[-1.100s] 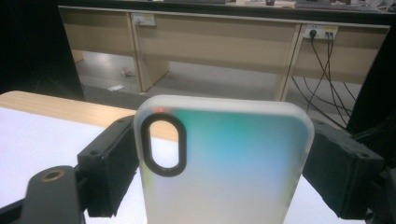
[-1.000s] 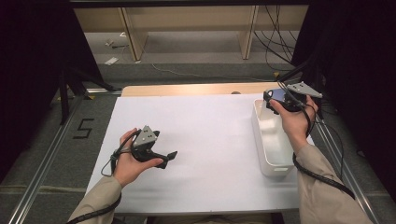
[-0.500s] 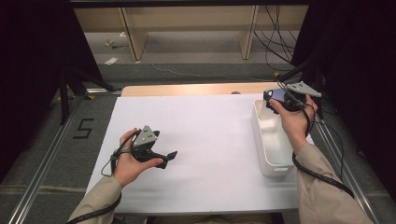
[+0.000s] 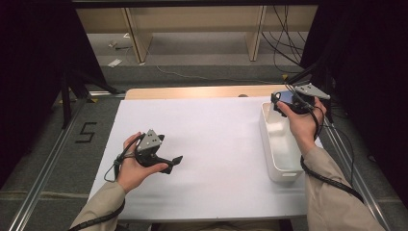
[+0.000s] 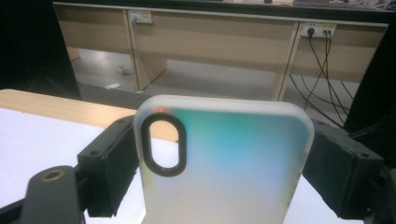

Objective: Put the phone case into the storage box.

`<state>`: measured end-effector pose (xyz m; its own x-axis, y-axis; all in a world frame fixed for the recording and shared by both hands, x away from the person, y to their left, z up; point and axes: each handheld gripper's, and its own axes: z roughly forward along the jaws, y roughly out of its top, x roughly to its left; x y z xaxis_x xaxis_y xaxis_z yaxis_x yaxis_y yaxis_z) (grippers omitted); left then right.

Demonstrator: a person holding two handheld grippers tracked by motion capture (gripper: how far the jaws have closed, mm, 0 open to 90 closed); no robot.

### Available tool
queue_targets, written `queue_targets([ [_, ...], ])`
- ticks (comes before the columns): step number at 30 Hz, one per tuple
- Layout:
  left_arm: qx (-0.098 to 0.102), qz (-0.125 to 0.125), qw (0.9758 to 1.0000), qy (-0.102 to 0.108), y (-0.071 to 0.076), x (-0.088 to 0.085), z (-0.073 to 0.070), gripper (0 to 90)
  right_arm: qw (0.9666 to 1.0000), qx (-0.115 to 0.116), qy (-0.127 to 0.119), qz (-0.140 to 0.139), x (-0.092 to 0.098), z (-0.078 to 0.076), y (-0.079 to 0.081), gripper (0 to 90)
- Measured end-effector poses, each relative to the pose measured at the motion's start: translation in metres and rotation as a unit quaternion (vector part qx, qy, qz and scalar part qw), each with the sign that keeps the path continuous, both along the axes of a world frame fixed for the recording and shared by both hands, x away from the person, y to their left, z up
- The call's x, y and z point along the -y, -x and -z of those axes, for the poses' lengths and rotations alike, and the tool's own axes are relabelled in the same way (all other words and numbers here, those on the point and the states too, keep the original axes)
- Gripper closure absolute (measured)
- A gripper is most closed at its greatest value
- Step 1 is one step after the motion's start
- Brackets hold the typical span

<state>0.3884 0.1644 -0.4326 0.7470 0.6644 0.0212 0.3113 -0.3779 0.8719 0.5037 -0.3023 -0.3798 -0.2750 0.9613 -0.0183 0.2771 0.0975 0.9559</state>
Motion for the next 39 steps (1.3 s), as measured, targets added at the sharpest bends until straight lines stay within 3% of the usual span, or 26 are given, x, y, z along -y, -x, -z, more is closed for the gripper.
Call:
queue_targets([
  [39, 0.0, 0.0, 1.0, 0.001, 0.0, 0.0, 0.0, 0.0, 0.9999, -0.01, 0.009, 0.004, -0.001, 0.007, -0.01, 18.0],
])
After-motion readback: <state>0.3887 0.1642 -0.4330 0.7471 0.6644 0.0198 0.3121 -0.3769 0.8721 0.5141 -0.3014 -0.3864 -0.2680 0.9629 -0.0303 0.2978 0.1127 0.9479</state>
